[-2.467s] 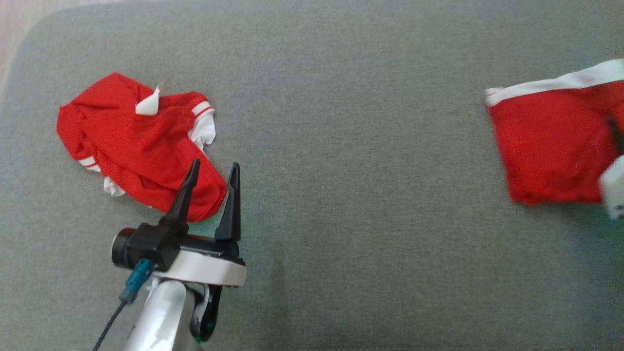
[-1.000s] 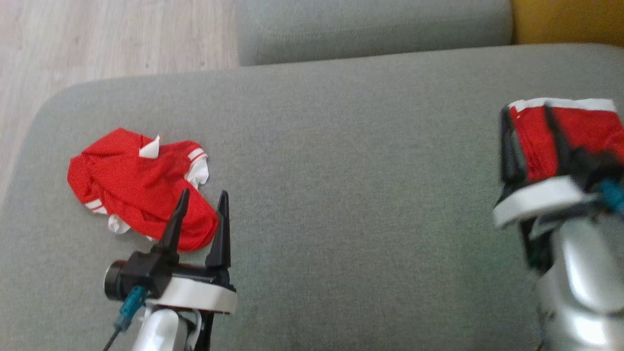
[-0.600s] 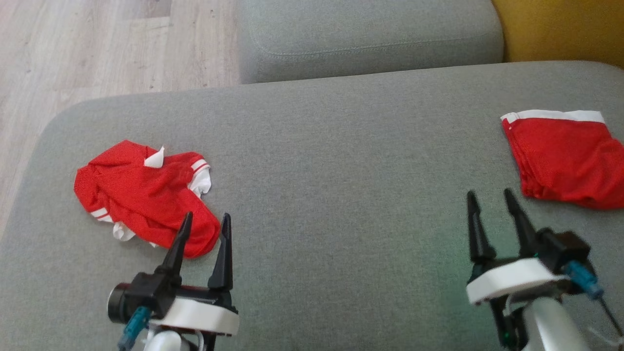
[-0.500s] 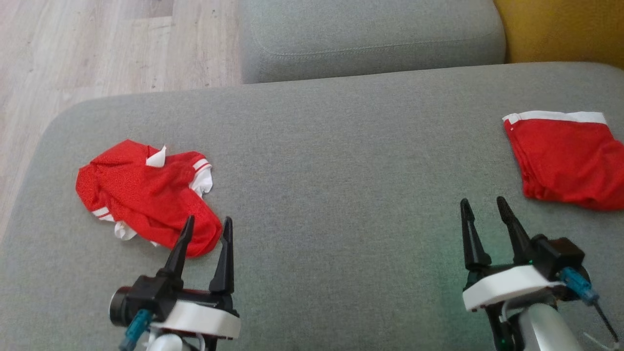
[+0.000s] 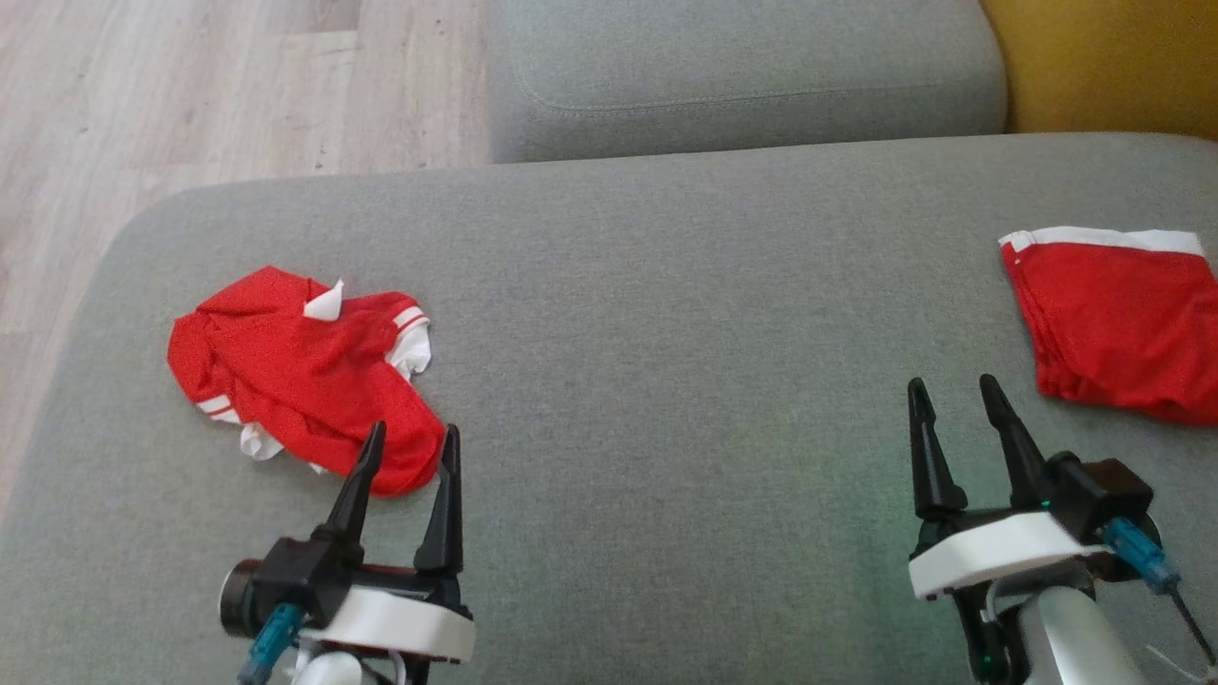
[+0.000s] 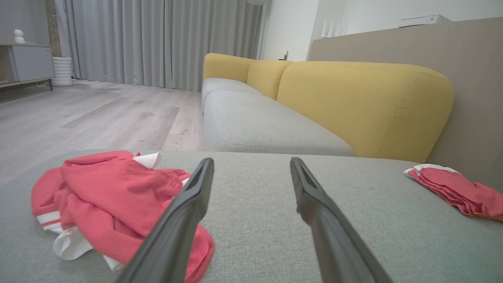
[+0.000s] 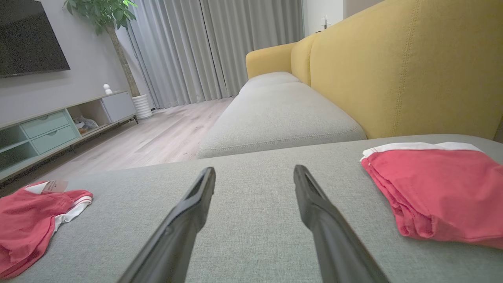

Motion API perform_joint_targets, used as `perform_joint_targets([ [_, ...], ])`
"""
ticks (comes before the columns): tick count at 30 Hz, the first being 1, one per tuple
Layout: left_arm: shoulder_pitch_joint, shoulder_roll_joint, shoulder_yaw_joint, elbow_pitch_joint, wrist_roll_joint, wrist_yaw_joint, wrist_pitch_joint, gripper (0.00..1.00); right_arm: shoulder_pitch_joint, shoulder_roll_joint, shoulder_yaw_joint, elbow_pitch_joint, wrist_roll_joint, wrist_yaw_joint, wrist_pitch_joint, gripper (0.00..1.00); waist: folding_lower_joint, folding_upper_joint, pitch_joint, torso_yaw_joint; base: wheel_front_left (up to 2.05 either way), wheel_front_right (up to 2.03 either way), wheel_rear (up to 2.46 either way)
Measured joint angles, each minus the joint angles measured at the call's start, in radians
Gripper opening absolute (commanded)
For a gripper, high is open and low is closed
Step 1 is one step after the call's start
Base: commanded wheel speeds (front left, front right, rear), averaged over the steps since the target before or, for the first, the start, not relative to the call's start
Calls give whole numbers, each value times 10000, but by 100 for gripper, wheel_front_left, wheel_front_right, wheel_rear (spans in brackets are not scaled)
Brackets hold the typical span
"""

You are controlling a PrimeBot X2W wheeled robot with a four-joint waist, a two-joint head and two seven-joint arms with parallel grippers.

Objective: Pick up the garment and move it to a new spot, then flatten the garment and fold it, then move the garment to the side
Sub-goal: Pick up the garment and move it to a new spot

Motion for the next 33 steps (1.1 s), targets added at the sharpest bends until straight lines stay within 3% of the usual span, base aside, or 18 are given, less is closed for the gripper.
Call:
perform_joint_targets([
  [7, -3, 0, 4, -38, 2, 90, 0, 100, 21, 0, 196, -219, 100, 2, -15, 100, 0, 0, -88, 428, 0, 0, 0],
  [23, 169, 2, 337, -4, 278, 77, 0, 100, 418, 0, 1358, -261, 842, 2, -27, 100, 0, 0, -358, 2394, 0, 0, 0],
  [33, 405, 10, 343, 56, 316, -6, 0, 100, 423, 2, 1490, -261, 1051, 2, -27, 100, 0, 0, -544, 3335, 0, 0, 0],
])
